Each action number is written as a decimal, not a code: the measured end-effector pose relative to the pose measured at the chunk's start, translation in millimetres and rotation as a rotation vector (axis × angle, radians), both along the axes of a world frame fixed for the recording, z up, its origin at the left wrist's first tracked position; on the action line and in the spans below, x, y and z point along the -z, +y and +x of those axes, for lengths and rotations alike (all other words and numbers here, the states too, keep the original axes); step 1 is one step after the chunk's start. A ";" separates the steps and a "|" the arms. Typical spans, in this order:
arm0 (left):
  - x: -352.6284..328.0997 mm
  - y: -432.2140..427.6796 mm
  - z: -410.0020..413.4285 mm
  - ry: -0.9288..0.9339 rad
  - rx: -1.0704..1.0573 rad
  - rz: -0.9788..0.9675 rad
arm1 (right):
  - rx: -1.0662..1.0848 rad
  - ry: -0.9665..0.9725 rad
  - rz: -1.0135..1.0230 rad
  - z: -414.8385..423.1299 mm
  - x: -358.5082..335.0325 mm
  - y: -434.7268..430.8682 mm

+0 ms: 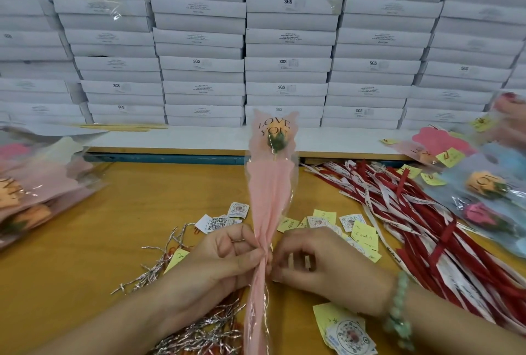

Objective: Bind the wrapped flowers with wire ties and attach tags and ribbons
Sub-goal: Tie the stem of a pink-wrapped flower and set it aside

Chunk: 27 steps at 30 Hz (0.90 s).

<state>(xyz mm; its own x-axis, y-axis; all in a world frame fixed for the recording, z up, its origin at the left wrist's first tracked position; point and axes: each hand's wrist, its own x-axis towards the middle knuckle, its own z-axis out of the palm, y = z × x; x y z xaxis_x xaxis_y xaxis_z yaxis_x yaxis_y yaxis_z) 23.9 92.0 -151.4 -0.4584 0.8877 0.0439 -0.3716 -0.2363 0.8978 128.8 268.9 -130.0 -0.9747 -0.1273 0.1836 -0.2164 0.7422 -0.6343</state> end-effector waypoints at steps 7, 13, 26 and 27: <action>-6.7 -2.3 -2.0 0.037 -0.029 0.069 | -0.205 -0.044 0.138 -0.8 2.5 -10.2; -6.6 -2.9 -2.7 0.022 -0.038 0.056 | -0.157 0.043 0.293 1.0 3.4 -19.2; 0.8 -1.5 -8.8 0.003 -0.064 0.011 | -0.052 0.081 0.343 -0.9 -2.6 -10.8; 1.2 -1.3 -8.5 0.001 -0.066 0.012 | -0.032 0.076 0.318 -1.2 -3.6 -8.7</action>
<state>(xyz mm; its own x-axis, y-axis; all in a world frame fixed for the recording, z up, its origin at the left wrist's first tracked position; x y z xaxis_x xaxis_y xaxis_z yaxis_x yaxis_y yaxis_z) 15.4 90.7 -152.6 -0.5156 0.8551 0.0545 -0.3540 -0.2705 0.8953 127.5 260.2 -126.4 -0.9544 -0.2199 0.2018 -0.2803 0.8926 -0.3533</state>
